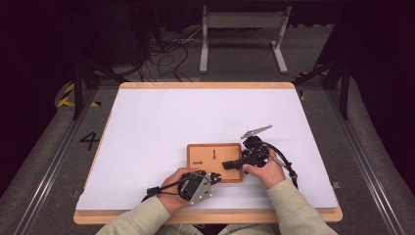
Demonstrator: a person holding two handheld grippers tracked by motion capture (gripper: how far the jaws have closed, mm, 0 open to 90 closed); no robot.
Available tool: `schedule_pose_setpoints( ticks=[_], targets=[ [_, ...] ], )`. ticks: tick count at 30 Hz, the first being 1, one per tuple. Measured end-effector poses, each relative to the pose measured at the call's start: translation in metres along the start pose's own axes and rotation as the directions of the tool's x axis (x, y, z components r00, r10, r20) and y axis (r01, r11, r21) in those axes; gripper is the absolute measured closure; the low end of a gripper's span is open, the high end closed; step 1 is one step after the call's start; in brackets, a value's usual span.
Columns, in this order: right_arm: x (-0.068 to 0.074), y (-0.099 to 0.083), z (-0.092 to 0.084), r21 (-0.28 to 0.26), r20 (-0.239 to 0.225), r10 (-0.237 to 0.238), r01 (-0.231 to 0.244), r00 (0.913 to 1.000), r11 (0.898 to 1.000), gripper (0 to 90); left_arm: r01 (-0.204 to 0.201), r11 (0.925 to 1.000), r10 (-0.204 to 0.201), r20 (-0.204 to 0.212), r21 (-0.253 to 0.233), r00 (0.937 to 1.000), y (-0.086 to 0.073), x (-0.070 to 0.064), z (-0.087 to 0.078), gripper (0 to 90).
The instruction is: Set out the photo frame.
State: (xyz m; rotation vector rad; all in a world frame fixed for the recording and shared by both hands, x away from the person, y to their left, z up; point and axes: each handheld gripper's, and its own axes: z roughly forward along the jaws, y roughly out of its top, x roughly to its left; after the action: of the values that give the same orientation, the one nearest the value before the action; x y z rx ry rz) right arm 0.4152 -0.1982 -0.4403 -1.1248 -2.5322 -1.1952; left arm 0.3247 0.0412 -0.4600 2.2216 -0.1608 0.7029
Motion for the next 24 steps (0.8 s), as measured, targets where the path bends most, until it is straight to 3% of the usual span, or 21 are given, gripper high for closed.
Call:
schedule_pose_setpoints(
  ticks=[2,4,6,8,11,13,16,17,19,20,24],
  targets=[
    [-0.001,0.0,0.0,0.002,-0.007,0.003,-0.003,1.0,1.0,29.4,0.009,1.0,-0.009,0.006,0.002,0.9999,0.0,0.001,-0.001,83.8],
    [-0.002,-0.001,-0.002,0.008,-0.021,0.016,-0.016,0.9997,1.0,31.3,0.047,0.9989,-0.047,0.033,0.002,0.9983,-0.001,0.004,-0.002,83.4],
    [-0.004,-0.002,-0.002,0.009,-0.037,0.028,-0.027,0.9989,1.0,32.2,0.097,0.9953,-0.097,0.071,0.001,0.9928,-0.001,0.008,-0.004,81.1],
    [-0.004,-0.002,-0.002,0.005,-0.037,0.025,-0.025,0.999,1.0,32.3,0.111,0.9939,-0.11,0.085,0.0,0.9903,-0.002,0.009,-0.006,78.3],
    [-0.002,-0.002,-0.004,0.004,-0.033,0.007,-0.007,0.9994,1.0,33.4,0.149,0.9887,-0.149,0.126,0.011,0.9807,-0.002,0.01,-0.009,69.1],
    [-0.001,-0.002,-0.005,-0.001,-0.032,-0.007,0.007,0.9995,1.0,34.5,0.179,0.9835,-0.181,0.164,0.027,0.9697,-0.003,0.012,-0.016,64.4],
    [0.001,-0.001,-0.007,-0.006,-0.026,-0.033,0.032,0.9991,0.999,35.6,0.229,0.9727,-0.232,0.185,0.035,0.9549,-0.007,0.017,-0.031,55.2],
    [0.002,-0.001,-0.008,-0.007,-0.024,-0.037,0.037,0.999,0.999,36.0,0.262,0.9648,-0.262,0.186,0.024,0.947,-0.01,0.021,-0.038,53.5],
    [0.004,-0.001,-0.009,-0.008,-0.019,-0.052,0.052,0.9985,0.999,36.2,0.293,0.9562,-0.291,0.167,0.014,0.9422,-0.016,0.026,-0.048,51.2],
    [0.004,-0.001,-0.009,-0.008,-0.014,-0.056,0.055,0.9984,0.998,36.3,0.324,0.9457,-0.324,0.165,0.024,0.9317,-0.019,0.029,-0.054,50.2],
    [0.007,0.0,-0.011,-0.006,-0.008,-0.077,0.077,0.997,0.997,37.8,0.371,0.9288,-0.367,0.142,0.002,0.9193,-0.028,0.038,-0.065,47.2]
  ],
)
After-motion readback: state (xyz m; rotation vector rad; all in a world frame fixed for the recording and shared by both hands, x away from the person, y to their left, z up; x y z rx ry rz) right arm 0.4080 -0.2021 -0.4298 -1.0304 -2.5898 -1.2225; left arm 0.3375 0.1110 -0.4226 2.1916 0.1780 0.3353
